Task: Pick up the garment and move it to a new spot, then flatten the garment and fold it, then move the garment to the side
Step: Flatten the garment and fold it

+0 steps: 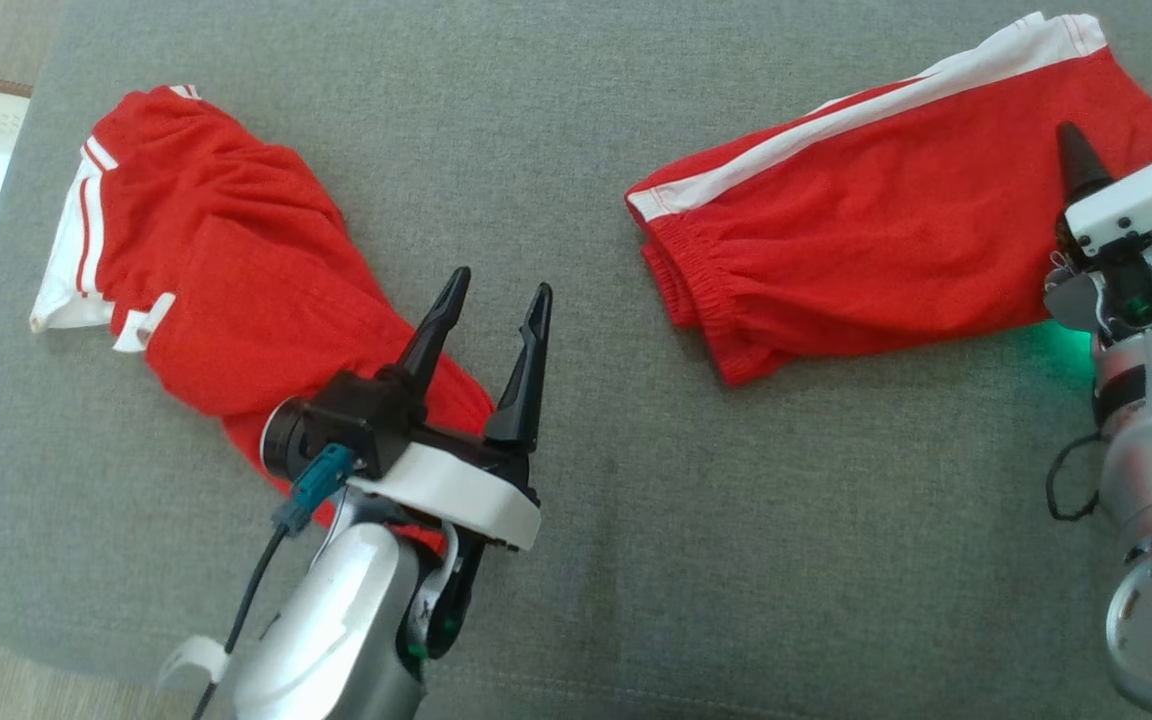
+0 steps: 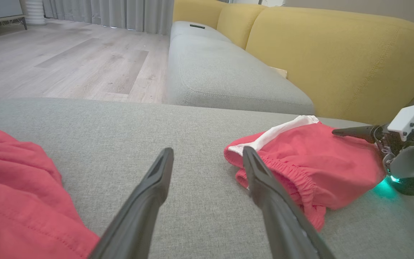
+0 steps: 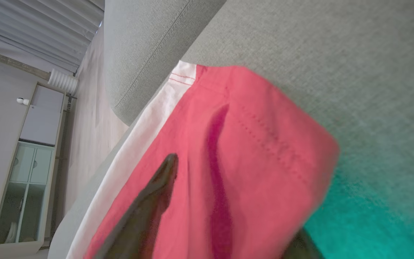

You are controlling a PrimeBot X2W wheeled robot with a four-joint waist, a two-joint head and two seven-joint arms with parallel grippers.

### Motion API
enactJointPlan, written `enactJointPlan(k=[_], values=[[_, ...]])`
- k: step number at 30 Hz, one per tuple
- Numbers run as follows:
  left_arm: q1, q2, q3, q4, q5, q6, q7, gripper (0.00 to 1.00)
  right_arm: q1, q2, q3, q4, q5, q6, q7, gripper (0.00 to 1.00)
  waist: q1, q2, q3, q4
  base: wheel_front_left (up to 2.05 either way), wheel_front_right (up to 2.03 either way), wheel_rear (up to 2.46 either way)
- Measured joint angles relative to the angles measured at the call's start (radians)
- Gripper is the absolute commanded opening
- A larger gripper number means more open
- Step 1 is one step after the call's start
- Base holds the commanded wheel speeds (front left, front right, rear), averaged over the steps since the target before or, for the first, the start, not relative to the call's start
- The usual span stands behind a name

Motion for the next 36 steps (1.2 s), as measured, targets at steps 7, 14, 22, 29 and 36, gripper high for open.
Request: enactJointPlan(k=[7,14,22,29,36], values=[[-0.002,0.000,-0.001,-0.002,-0.015,0.006,0.000,1.00,0.000,0.014,0.001,0.005,-0.011,0.000,-0.070,0.00,0.0000,0.0000,-0.011,-0.014,0.00,0.00,0.00],[0.002,0.000,0.010,-0.002,-0.022,0.003,0.000,1.00,0.109,0.040,-0.002,-0.074,0.019,0.000,-0.158,0.00,0.0000,0.0000,-0.048,-0.060,0.00,0.00,0.00],[0.010,0.000,0.018,0.008,-0.022,0.002,0.000,1.00,0.278,0.050,-0.038,-0.204,0.031,0.000,-0.209,0.00,0.0000,0.0000,-0.107,-0.114,0.00,0.00,0.00],[0.038,0.000,0.020,0.009,-0.022,-0.005,0.000,1.00,0.327,0.048,-0.117,-0.292,-0.002,0.000,-0.205,0.00,0.0000,0.0000,-0.125,-0.114,0.00,0.00,0.00],[0.046,0.000,0.027,0.015,-0.022,-0.005,0.000,1.00,0.326,0.055,-0.138,-0.339,-0.054,0.000,-0.185,0.00,0.0000,0.0000,-0.131,-0.093,0.00,0.00,0.00]])
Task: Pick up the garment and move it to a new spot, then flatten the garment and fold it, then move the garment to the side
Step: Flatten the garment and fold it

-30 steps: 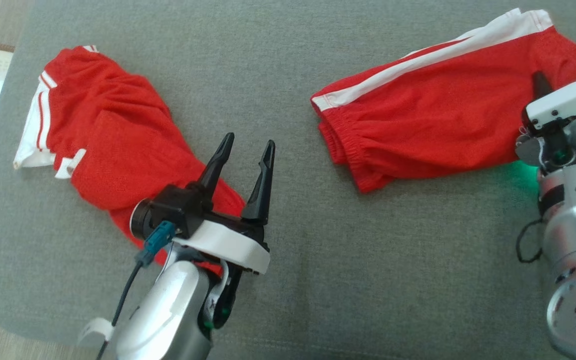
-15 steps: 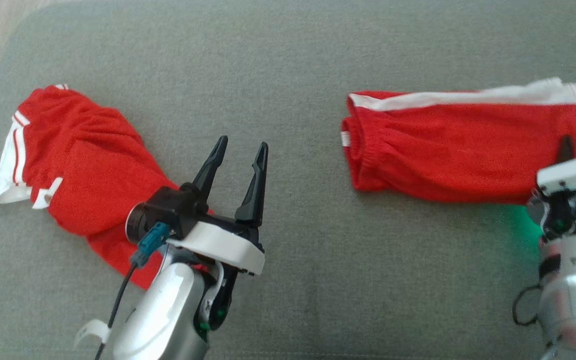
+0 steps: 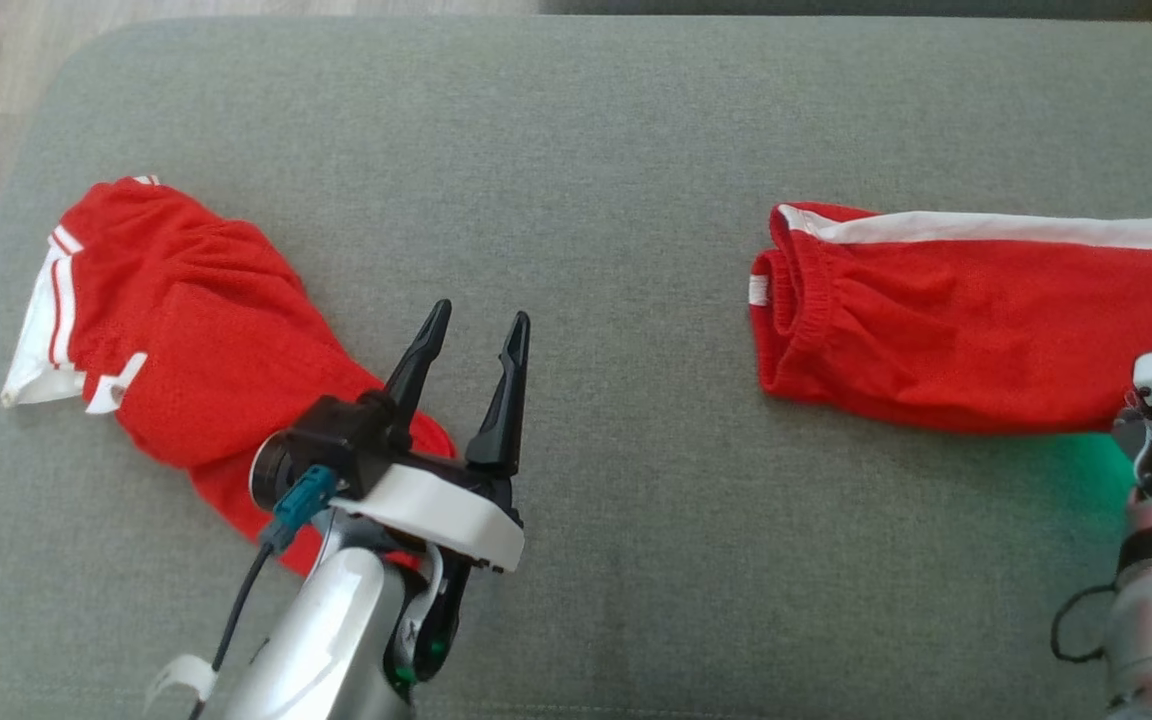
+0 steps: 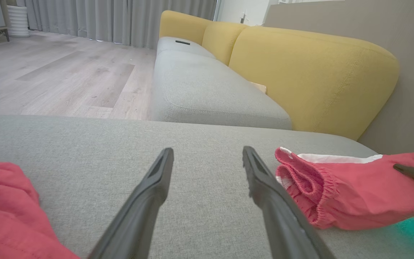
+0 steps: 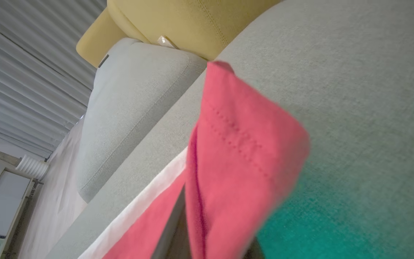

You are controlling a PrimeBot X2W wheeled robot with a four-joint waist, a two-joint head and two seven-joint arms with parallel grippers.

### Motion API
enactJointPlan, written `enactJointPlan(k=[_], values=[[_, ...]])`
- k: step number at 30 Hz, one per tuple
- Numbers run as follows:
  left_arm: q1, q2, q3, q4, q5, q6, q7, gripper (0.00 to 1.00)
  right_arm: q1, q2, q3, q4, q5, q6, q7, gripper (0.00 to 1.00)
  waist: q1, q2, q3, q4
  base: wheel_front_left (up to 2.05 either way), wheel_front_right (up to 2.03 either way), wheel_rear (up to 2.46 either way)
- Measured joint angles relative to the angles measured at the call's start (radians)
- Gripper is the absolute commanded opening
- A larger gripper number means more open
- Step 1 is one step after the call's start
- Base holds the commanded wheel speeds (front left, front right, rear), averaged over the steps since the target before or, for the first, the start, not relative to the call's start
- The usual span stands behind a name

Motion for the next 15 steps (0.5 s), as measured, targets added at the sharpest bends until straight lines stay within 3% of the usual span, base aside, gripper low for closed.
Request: enactJointPlan(k=[5,15], values=[[0.001,0.000,0.004,0.004,0.000,0.000,0.000,1.00,0.006,0.008,0.111,-0.063,0.018,0.000,0.000,0.00,0.0000,0.0000,-0.020,0.008,0.00,0.00,0.00],[0.040,0.000,0.011,0.019,0.000,-0.006,0.000,1.00,0.158,0.011,0.607,-0.174,0.333,0.000,-0.016,0.00,0.0000,0.0000,-0.075,0.015,0.00,0.00,0.00]])
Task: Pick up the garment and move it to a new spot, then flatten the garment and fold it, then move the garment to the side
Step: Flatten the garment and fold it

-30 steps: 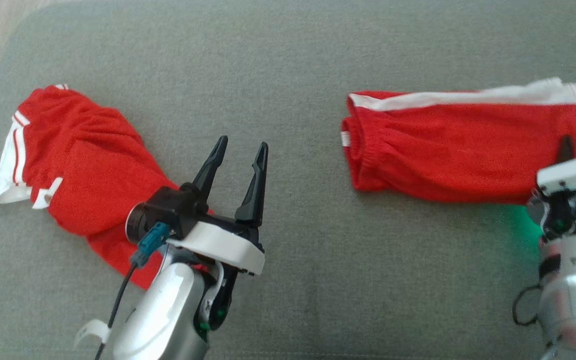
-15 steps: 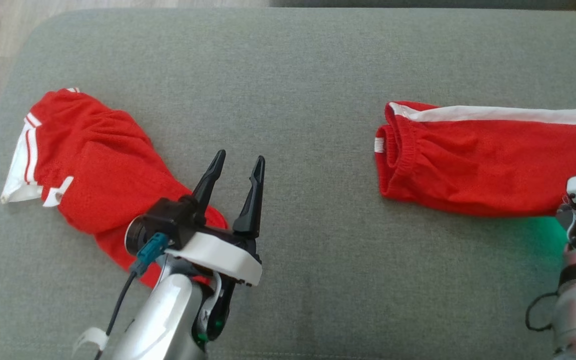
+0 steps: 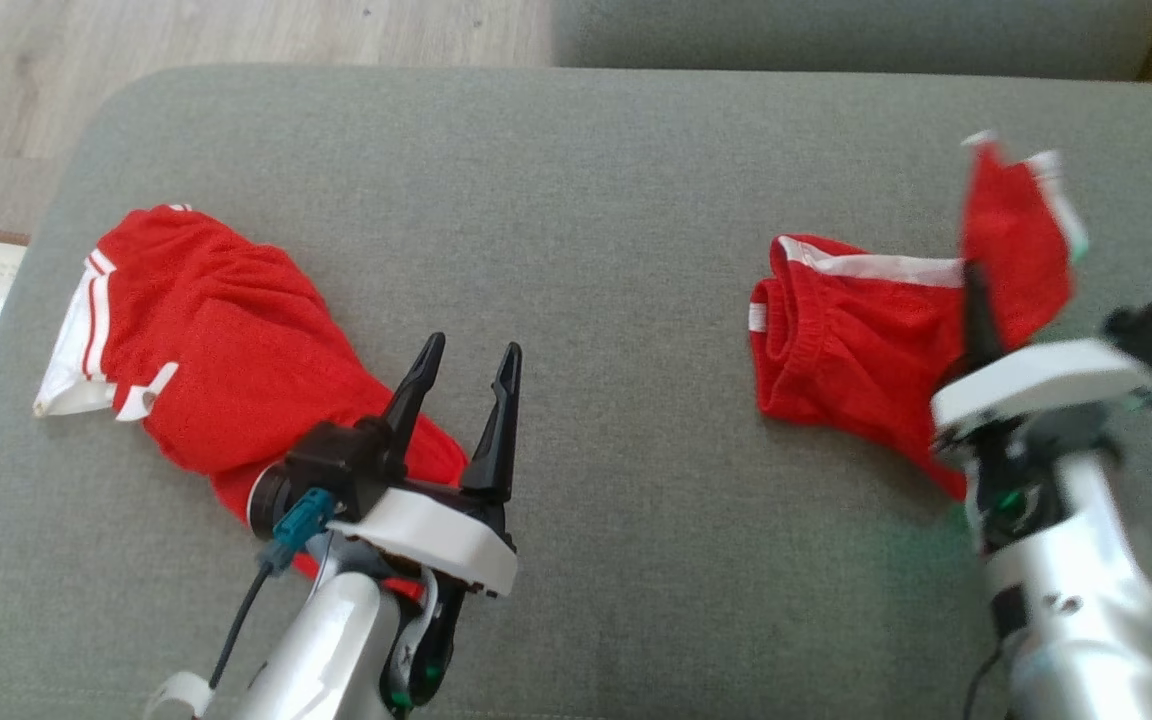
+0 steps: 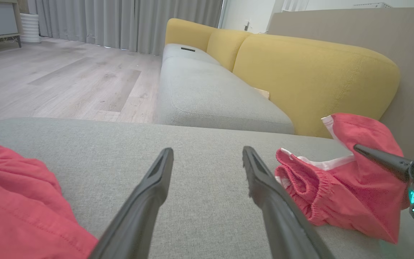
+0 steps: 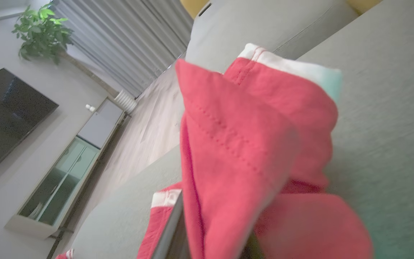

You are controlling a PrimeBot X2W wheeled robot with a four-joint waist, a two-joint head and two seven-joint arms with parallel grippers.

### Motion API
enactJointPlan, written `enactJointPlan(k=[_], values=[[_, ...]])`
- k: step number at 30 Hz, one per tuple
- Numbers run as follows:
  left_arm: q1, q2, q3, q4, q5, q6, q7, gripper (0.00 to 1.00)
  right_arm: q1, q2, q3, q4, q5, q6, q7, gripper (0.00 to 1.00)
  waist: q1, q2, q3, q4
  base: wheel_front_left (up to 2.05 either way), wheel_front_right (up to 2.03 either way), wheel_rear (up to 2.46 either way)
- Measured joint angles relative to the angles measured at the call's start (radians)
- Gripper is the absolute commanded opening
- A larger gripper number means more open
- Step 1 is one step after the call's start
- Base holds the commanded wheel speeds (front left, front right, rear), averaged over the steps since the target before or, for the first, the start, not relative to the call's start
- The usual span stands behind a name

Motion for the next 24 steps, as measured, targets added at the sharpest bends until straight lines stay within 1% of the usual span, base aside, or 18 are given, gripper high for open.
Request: enactJointPlan(k=[4,5,8,12,22,23,24], values=[[0.000,0.000,0.000,0.002,0.000,0.000,0.000,1.00,0.043,0.001,0.112,-0.007,0.044,0.000,-0.028,0.00,0.0000,0.0000,-0.012,0.008,0.00,0.00,0.00],[0.000,0.000,0.000,0.002,0.000,0.000,0.000,1.00,0.043,0.001,0.112,-0.007,0.044,0.000,-0.028,0.00,0.0000,0.0000,-0.012,0.008,0.00,0.00,0.00],[0.001,0.000,0.000,0.003,0.000,0.000,0.000,1.00,0.047,0.000,0.169,-0.006,0.066,0.000,-0.046,0.00,0.0000,0.0000,-0.018,0.015,0.00,0.00,0.00],[0.007,0.000,0.004,0.004,0.000,0.000,0.000,1.00,0.047,0.000,0.220,-0.002,0.093,0.000,-0.067,0.00,0.0000,0.0000,-0.021,0.023,0.00,0.00,0.00],[0.024,0.000,0.012,0.004,0.002,0.000,0.000,1.00,0.041,-0.001,0.332,0.054,0.072,0.000,-0.097,0.00,0.0000,0.0000,-0.015,0.034,0.00,0.00,0.00],[0.024,0.000,0.012,0.004,0.003,0.000,0.000,1.00,0.041,-0.001,0.343,0.061,0.065,0.000,-0.102,1.00,0.0000,0.0000,-0.015,0.035,0.00,0.00,0.00],[0.024,0.000,0.013,0.004,0.003,0.000,0.000,1.00,0.041,-0.001,0.356,0.066,0.056,0.000,-0.106,1.00,0.0000,0.0000,-0.016,0.035,0.00,0.00,0.00]])
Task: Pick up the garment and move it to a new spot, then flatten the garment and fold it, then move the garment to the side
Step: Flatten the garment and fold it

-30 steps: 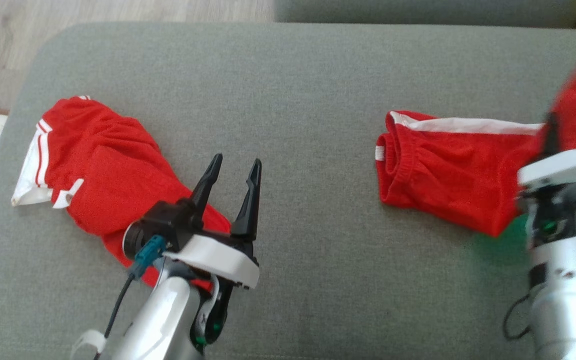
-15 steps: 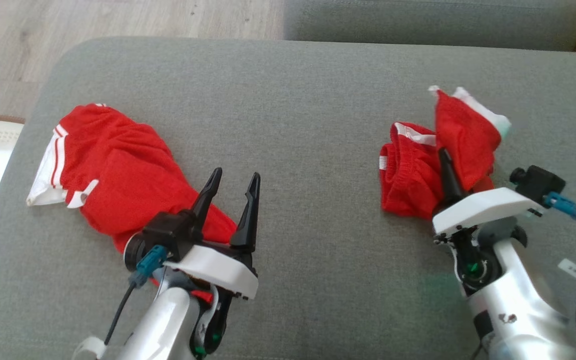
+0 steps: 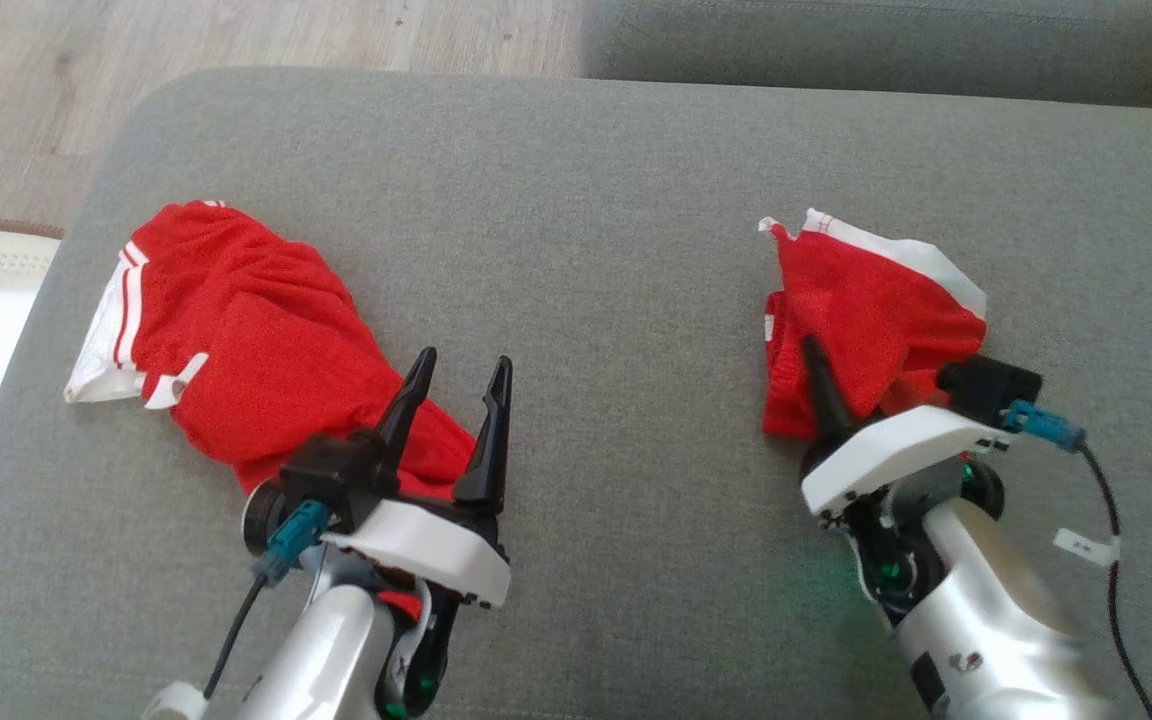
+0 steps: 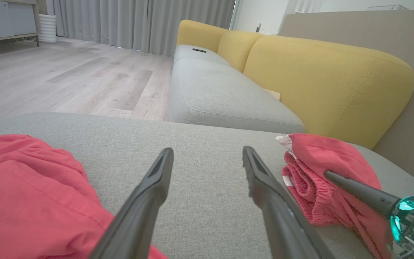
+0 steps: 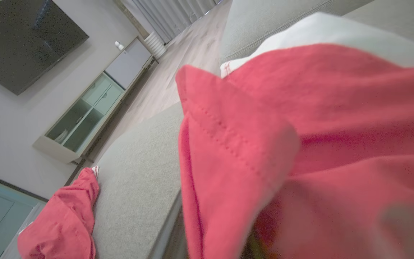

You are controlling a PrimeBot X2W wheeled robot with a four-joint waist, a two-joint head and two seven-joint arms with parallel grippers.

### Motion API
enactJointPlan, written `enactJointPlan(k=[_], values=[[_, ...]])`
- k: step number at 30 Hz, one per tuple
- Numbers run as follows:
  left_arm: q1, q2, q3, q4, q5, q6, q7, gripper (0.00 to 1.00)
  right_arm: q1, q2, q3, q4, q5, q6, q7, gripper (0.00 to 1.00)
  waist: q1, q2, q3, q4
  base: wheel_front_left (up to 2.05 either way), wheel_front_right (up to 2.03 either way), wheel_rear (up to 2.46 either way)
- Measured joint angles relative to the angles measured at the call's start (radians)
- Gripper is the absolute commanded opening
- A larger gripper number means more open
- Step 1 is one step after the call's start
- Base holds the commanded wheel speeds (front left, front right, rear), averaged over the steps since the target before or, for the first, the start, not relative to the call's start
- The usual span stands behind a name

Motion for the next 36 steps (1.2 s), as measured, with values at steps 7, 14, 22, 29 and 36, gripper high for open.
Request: enactJointPlan(k=[7,14,22,29,36], values=[[0.000,0.000,0.004,0.002,0.005,0.000,0.000,1.00,-0.001,0.000,0.100,0.020,-0.017,0.000,-0.005,1.00,0.0000,0.0000,-0.009,-0.001,0.00,0.00,0.00],[0.000,0.000,0.004,0.002,0.005,0.000,0.000,1.00,-0.001,0.000,0.201,0.025,-0.008,0.000,0.027,1.00,0.0000,0.0000,-0.017,-0.008,0.00,0.00,0.00],[0.000,0.000,0.012,0.003,0.006,0.000,0.000,1.00,0.006,-0.001,0.289,0.003,0.037,0.000,0.123,1.00,0.0000,0.0000,-0.023,-0.034,0.00,0.00,0.00],[0.014,0.000,0.038,-0.012,0.015,0.000,0.000,1.00,0.009,-0.016,0.234,-0.099,-0.007,0.000,0.020,1.00,0.0000,0.0000,-0.037,-0.075,0.00,0.00,0.00],[0.020,0.000,0.045,-0.067,0.015,0.000,0.000,1.00,0.079,-0.053,0.018,-0.164,-0.267,0.000,-0.124,1.00,0.0000,0.0000,-0.049,-0.123,0.00,0.00,0.00]])
